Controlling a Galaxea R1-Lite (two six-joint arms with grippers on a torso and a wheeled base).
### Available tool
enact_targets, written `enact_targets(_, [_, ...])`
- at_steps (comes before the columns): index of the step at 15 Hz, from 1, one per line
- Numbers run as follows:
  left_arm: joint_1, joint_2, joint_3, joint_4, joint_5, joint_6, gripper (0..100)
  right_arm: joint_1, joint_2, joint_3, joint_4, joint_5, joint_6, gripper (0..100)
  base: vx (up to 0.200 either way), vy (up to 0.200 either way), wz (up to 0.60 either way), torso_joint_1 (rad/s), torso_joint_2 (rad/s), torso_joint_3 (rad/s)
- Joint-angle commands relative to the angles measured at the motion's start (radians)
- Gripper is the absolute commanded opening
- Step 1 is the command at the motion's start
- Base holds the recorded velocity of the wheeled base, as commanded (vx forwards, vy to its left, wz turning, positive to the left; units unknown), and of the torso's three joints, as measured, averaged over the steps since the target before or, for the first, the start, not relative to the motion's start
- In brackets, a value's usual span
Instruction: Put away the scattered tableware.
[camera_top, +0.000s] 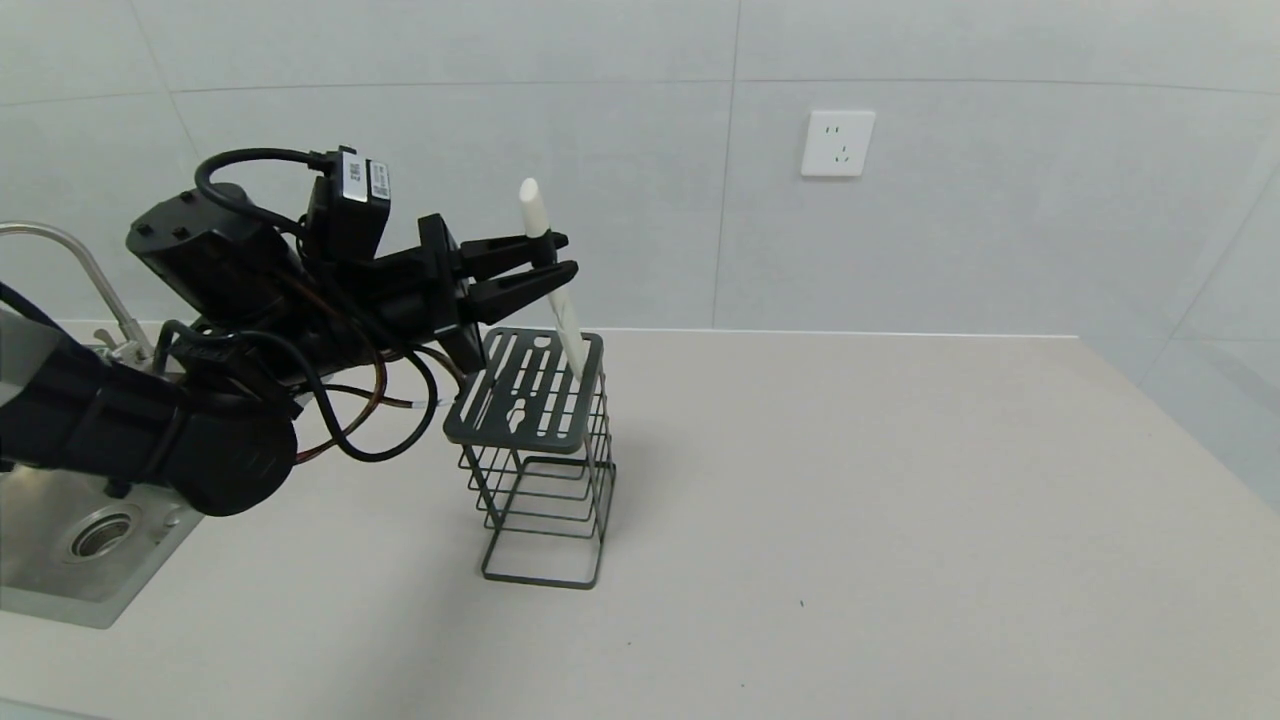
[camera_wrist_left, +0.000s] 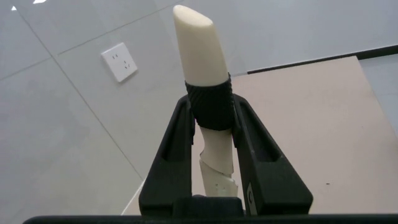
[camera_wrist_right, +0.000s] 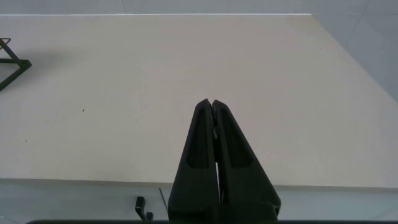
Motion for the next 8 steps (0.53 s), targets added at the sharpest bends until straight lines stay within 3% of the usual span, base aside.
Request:
enact_targets(1, [0.000, 0.018, 0.001, 0.000, 0.000, 0.000, 0, 0.000, 0.001, 0.000, 0.000, 0.000, 0.000, 0, 0.000, 0.000, 0.00, 0.000, 0.00, 0.000])
enact_targets(8, [0.000, 0.041, 0.011, -0.001, 0.000, 0.002, 0, 0.000, 0.001, 0.000, 0.000, 0.000, 0.000, 0, 0.000, 0.000, 0.00, 0.000, 0.00, 0.000])
